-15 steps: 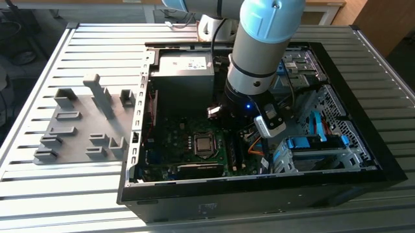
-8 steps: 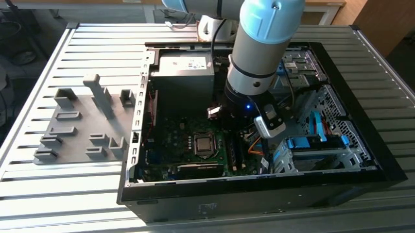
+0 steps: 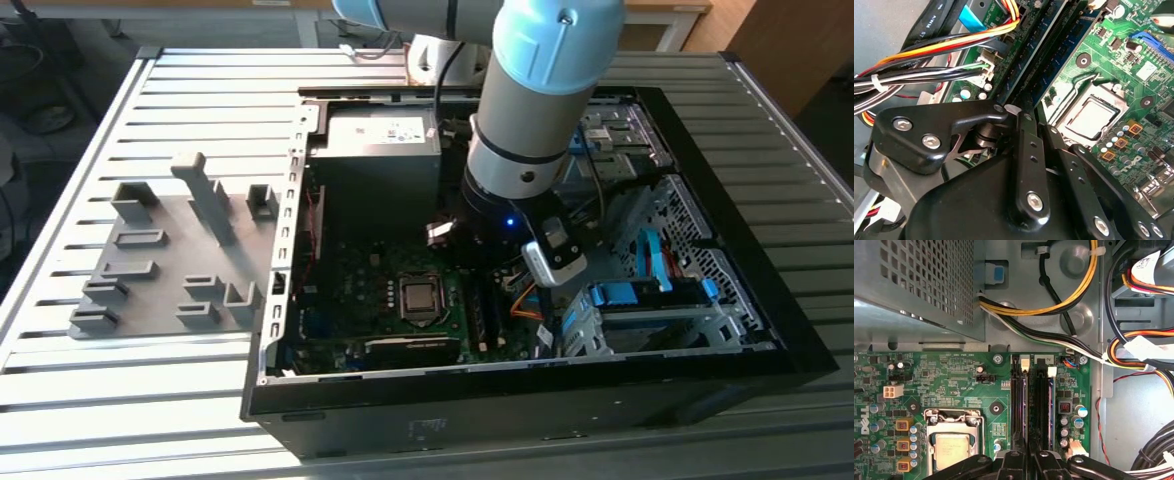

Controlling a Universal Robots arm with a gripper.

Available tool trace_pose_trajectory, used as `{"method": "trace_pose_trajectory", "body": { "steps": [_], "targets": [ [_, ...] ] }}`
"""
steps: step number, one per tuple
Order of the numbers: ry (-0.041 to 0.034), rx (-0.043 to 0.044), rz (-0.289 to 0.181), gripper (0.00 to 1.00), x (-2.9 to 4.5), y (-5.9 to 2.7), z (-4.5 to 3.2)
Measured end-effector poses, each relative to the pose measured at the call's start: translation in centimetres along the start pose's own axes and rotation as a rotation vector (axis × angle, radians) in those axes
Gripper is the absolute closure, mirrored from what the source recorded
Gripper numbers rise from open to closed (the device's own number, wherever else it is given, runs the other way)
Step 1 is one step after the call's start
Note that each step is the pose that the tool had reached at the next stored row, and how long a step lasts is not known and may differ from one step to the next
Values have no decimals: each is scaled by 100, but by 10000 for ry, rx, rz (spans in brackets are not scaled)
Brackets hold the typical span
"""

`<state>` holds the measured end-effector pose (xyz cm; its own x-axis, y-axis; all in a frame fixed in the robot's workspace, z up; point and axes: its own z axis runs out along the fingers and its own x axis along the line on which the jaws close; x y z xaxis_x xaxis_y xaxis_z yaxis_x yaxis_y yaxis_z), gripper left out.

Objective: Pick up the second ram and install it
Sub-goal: 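Insert the second ram into the second slot, then press down the second ram until it locks into place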

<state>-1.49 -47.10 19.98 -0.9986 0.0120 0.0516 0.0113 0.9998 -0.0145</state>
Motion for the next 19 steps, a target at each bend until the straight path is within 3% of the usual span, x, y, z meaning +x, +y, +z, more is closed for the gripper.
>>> {"method": "trace_pose_trajectory", "body": {
  "steps": [4,5,12,14,15,19],
  "targets": [
    [-2,-10,-1,85,0,1,-5],
    [-1,-6,0,79,1,0,-29],
    [22,-1,0,79,13,-4,-259],
    [23,-2,-1,81,14,-3,-273],
    [22,-3,-1,87,14,-3,-273],
    [23,-1,-1,89,14,-4,-275]
  ]
}}
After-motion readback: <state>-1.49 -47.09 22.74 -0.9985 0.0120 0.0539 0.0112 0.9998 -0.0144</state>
